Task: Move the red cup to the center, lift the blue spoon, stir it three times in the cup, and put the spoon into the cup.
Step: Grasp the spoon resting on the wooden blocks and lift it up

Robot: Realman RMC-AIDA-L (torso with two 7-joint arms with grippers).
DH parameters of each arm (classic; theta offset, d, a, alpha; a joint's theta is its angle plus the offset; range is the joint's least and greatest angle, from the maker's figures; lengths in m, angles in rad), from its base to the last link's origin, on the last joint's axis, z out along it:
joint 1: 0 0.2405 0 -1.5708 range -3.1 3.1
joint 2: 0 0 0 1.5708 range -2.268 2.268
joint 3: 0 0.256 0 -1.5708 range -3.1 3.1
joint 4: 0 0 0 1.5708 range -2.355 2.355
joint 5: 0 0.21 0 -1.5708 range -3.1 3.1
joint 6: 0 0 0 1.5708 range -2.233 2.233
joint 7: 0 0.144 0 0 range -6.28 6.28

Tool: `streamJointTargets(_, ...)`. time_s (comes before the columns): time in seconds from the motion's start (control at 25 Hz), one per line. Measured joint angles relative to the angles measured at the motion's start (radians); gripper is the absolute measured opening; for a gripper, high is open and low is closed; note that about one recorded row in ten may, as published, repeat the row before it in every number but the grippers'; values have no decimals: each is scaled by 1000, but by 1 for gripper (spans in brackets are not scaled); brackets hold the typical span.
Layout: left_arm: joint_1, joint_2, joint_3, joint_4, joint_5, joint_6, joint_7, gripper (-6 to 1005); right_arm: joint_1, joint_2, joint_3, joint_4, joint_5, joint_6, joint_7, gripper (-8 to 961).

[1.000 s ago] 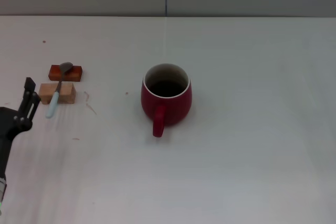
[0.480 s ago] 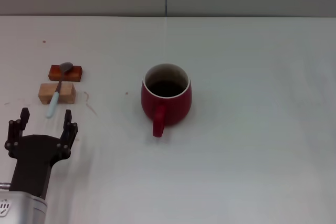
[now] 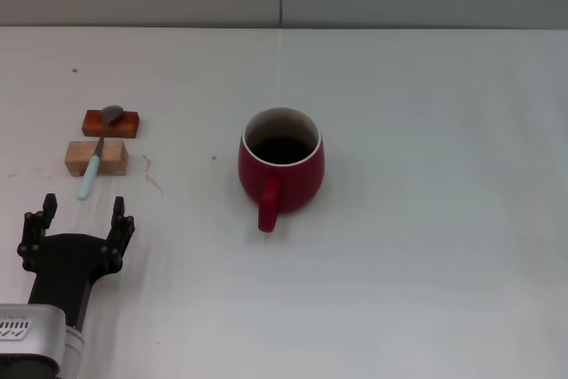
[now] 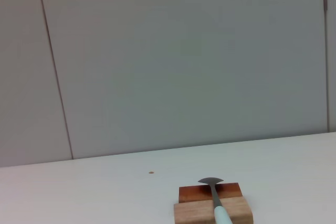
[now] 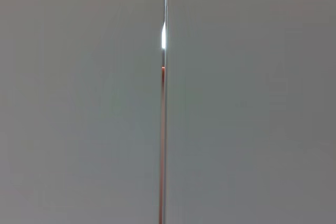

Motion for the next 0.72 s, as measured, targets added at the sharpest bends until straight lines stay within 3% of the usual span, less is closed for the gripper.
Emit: streamJointTargets(0.72,-32,1,-46,122,36,-130,-77,820,-32,31,-2,-4,-3,-39,-1,646)
